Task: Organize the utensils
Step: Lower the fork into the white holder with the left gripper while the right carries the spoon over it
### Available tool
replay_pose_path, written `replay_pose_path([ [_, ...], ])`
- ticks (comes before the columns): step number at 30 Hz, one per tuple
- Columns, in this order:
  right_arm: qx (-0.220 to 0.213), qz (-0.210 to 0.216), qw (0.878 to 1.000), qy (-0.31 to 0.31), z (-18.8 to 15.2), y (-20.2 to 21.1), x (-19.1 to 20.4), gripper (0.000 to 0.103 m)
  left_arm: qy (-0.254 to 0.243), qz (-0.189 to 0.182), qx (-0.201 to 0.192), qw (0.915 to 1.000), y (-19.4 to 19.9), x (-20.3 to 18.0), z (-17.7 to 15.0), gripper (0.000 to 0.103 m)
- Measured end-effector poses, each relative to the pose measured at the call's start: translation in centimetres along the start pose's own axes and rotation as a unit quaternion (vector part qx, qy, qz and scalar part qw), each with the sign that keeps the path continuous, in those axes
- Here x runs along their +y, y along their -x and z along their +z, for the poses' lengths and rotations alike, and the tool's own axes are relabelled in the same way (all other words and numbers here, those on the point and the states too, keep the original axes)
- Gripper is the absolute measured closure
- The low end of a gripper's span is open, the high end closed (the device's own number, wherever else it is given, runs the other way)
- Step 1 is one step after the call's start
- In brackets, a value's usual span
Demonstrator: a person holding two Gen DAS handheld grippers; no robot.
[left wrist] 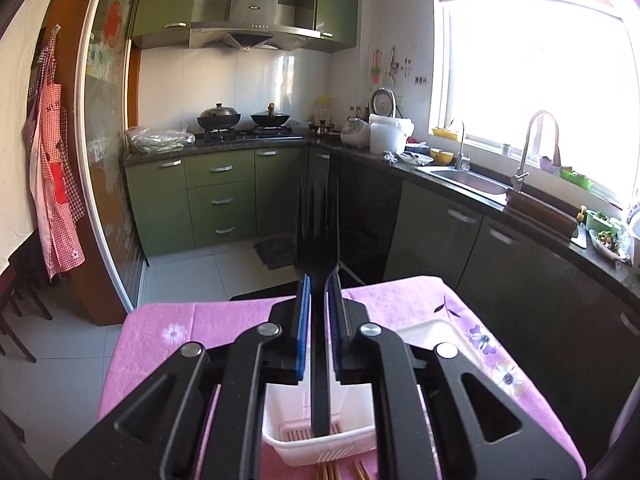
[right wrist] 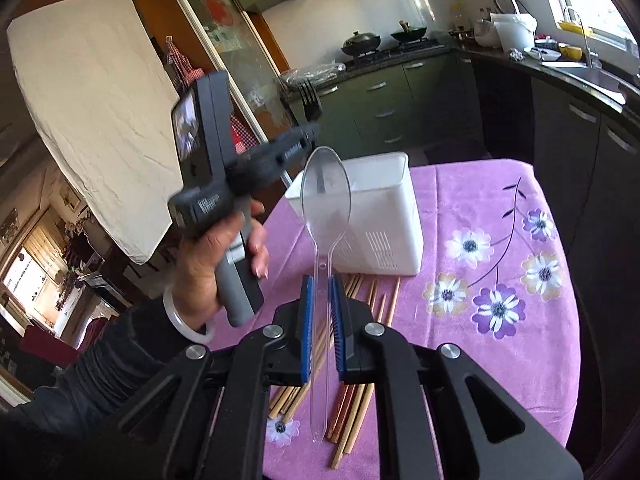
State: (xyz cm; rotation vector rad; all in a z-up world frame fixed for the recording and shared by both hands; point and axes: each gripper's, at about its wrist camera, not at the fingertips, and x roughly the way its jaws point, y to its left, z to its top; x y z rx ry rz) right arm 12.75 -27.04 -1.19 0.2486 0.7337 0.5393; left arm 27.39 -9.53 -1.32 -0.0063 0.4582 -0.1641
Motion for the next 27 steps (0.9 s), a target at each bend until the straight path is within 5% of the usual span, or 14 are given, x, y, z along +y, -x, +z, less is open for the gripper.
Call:
replay_pose_path([
  [4, -0.032, -0.011, 0.999, 0.007, 3.2, 0.4, 0.3, 0.093, 0.002, -0.006, 0.003, 1.0000, 0.1, 0.5, -1.4, 0.054],
  [16, -0.146, -0.064, 0.987, -0.008, 13.8, -6.4, -1.7, 0.093, -0.003, 0.007, -0.015, 0.9999, 10.7, 4.1, -3.9, 0.045],
  [27, -0.127, -0.101, 0.986, 0.025, 11.3, -11.5, -2.5, 0.088, -0.023, 0.025, 0.018, 0.9993, 14.1, 5.3, -6.7, 0.042],
])
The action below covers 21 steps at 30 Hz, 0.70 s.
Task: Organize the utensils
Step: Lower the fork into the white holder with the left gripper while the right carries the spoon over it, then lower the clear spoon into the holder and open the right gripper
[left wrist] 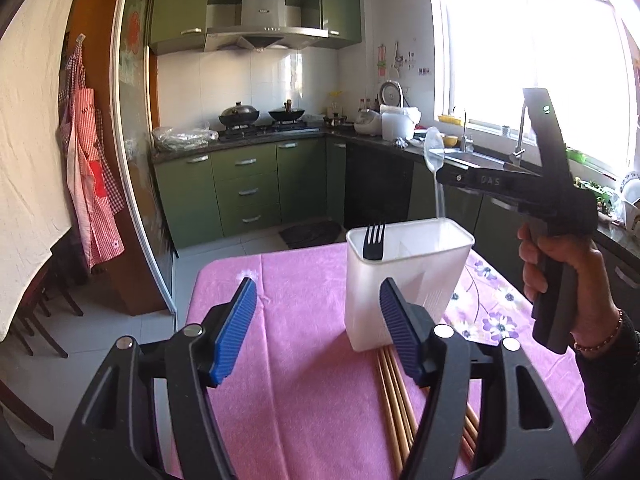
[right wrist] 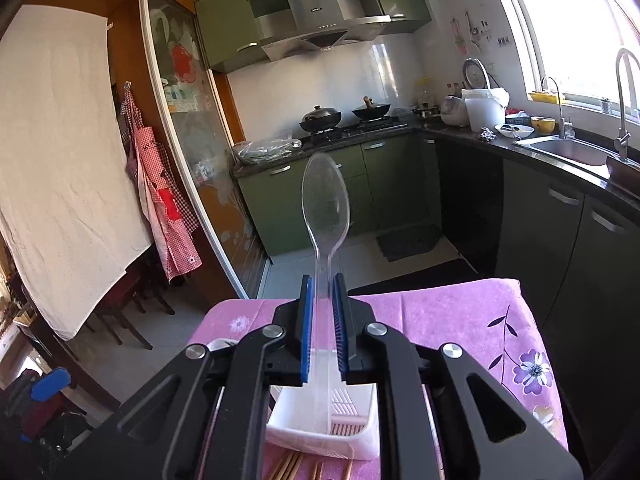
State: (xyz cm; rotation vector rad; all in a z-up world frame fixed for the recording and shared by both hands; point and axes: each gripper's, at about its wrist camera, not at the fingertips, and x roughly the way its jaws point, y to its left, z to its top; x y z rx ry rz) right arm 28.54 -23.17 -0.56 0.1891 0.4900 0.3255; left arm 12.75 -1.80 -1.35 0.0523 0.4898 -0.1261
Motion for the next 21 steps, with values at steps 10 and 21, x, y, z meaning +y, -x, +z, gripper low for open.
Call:
replay_pose_path([
  [10, -0.023, 0.002, 1.000, 0.020, -2.6, 7.8, 1.0, 0.078, -0.004, -0.016, 0.093, 0.9956, -2.5, -1.2, -2.1, 0.042],
  [21, 0.118, -0.031, 0.992, 0.010, -10.6, 9.2, -3.1, 0.076, 0.009, -0.058, 0.313, 0.9480, -12.7, -3.8, -7.4, 0.069],
])
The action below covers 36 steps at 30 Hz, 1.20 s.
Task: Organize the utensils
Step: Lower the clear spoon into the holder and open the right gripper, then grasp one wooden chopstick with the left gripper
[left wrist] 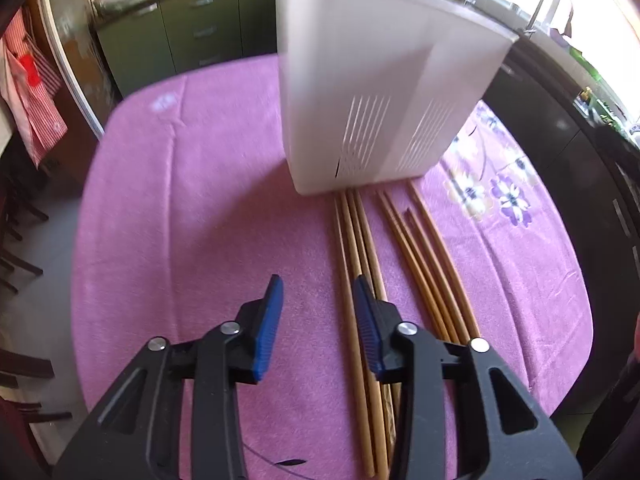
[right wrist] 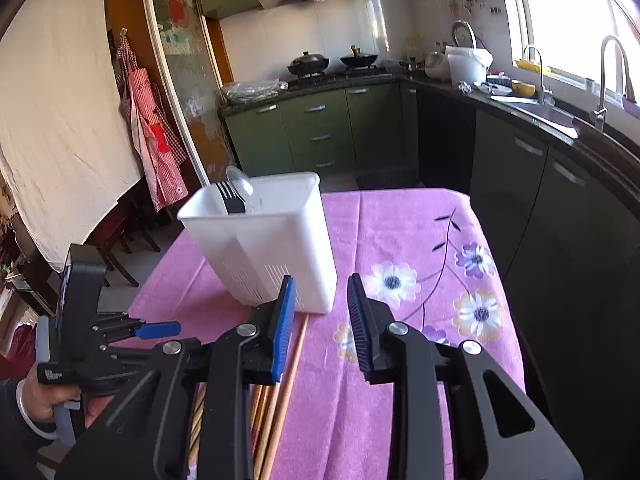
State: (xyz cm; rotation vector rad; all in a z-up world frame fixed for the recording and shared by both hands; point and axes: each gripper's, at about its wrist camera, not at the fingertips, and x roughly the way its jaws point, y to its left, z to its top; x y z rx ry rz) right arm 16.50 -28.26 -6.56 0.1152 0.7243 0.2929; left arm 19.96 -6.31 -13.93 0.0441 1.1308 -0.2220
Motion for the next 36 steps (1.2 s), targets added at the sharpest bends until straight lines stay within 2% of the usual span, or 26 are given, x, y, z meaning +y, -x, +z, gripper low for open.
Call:
replay_pose_path([
  [3, 0.026, 0.006, 1.000, -0.006, -2.0, -1.2, -0.9, 0.076, 0.006, -0.010, 0.027, 0.9996, -1.6, -0.2, 0.4, 0.070],
  [10, 0.062, 0.015, 0.998, -0.019, -3.9, -3.6, -1.3, 0.076, 0.000, 0.010, 0.046, 0.9989, -3.2, -0.7, 1.1, 0.076],
  [16, 0.069, 0.016, 0.997, -0.021, -4.2, -4.1, -1.6, 0.076, -0.009, 0.005, 0.052, 0.9986, -3.8, -1.8, 1.6, 0.078],
  [24, 0.076, 0.018, 0.997, -0.021, -4.1, -4.4, -1.5, 0.075, -0.016, 0.021, 0.058, 0.9980, -5.0, -3.4, 3.3, 0.081],
  [26, 0.076, 0.018, 0.997, -0.022, -4.1, -4.4, -1.5, 0.075, -0.012, 0.021, 0.064, 0.9976, -5.3, -3.3, 3.6, 0.086],
  [33, 0.080, 0.020, 0.996, -0.024, -4.2, -4.6, -1.7, 0.074, -0.013, 0.014, 0.074, 0.9971, -5.8, -3.1, 3.9, 0.087],
  [36, 0.083, 0.022, 0.996, -0.022, -4.2, -4.7, -1.5, 0.074, -0.015, 0.023, 0.073, 0.9970, -6.2, -3.5, 4.5, 0.087],
])
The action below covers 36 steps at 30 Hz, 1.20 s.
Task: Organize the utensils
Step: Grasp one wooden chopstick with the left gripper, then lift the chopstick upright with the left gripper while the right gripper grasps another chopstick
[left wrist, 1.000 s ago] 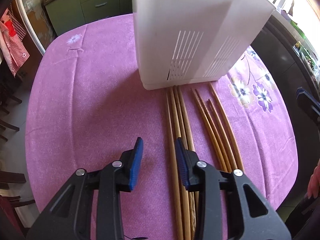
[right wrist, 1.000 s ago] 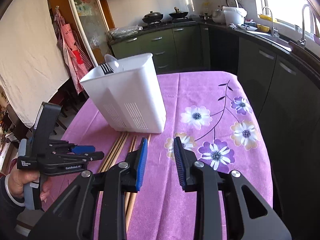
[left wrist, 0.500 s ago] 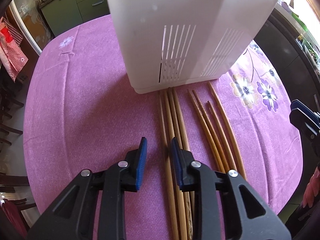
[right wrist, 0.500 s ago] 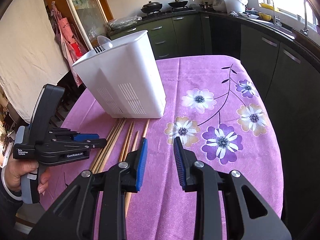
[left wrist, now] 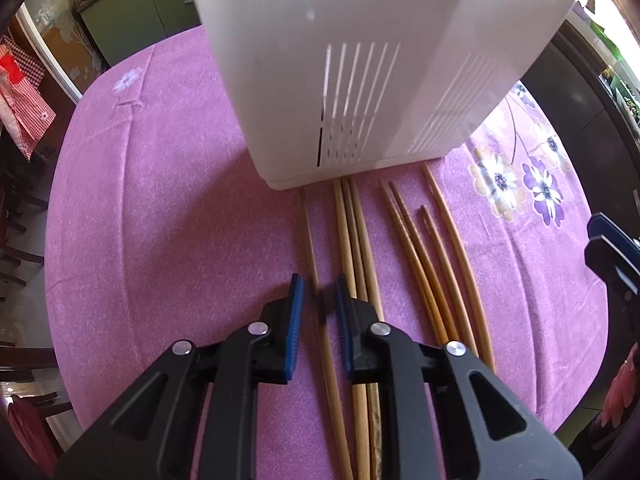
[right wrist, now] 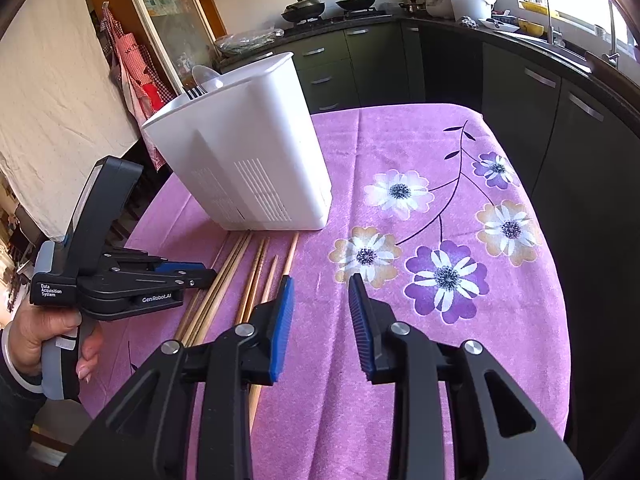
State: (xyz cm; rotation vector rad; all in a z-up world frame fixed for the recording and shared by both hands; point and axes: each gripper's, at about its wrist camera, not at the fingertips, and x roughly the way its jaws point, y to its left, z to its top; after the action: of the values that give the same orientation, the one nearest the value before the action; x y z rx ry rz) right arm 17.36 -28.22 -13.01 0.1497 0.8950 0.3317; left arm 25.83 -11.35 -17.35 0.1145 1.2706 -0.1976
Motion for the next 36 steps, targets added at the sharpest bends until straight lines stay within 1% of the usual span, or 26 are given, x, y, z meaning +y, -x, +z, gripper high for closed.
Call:
replay_pose_path([
  [1, 0.001, 0.000, 1.000, 0.001, 0.0, -0.1, 0.1, 0.072, -0.001, 0.003, 0.000, 1.0000, -0.1, -0.1, 0.3, 0.087],
  [4, 0.004, 0.000, 1.000, 0.001, -0.1, -0.2, 0.0, 0.071, -0.002, 0.002, 0.004, 1.0000, -0.2, -0.3, 0.6, 0.087],
  [6, 0.005, -0.001, 1.000, 0.001, -0.1, -0.2, -0.1, 0.071, -0.005, 0.000, 0.004, 1.0000, 0.1, -0.1, -0.3, 0.090],
  [7, 0.005, -0.002, 1.000, 0.000, -0.1, -0.2, -0.1, 0.071, -0.005, -0.001, 0.005, 1.0000, 0.2, 0.0, -0.4, 0.096],
  [8, 0.005, -0.002, 1.000, 0.001, -0.1, -0.3, -0.1, 0.071, -0.003, -0.005, 0.004, 1.0000, 0.7, 1.2, -1.1, 0.096],
  [11, 0.008, -0.004, 1.000, 0.002, -0.1, -0.4, -0.1, 0.071, 0.003, -0.011, -0.002, 0.9999, 1.1, 2.1, -2.3, 0.098],
  [15, 0.009, -0.005, 1.000, 0.006, 0.0, -0.3, 0.2, 0.071, 0.002, -0.016, -0.037, 0.9992, 3.1, 3.1, -2.9, 0.098],
  [18, 0.008, -0.007, 1.000, 0.008, 0.2, -0.1, 0.3, 0.071, 0.007, -0.028, -0.068, 0.9972, 5.6, 4.2, -3.5, 0.098],
  [24, 0.012, -0.003, 1.000, 0.013, 0.9, -0.1, 0.8, 0.071, 0.007, -0.029, -0.158, 0.9869, 12.3, 5.5, -6.0, 0.098],
  [29, 0.026, 0.001, 0.999, 0.024, 1.4, -0.7, 1.8, 0.071, 0.003, -0.026, -0.216, 0.9760, 16.7, 6.4, -8.4, 0.098],
  [32, 0.032, 0.000, 0.999, 0.032, 1.5, -1.2, 2.4, 0.071, -0.002, -0.027, -0.235, 0.9717, 18.2, 6.8, -9.8, 0.098],
  [36, 0.052, -0.001, 0.998, 0.041, 1.5, -2.5, 3.1, 0.071, -0.003, -0.025, -0.254, 0.9668, 18.9, 7.1, -11.5, 0.098],
])
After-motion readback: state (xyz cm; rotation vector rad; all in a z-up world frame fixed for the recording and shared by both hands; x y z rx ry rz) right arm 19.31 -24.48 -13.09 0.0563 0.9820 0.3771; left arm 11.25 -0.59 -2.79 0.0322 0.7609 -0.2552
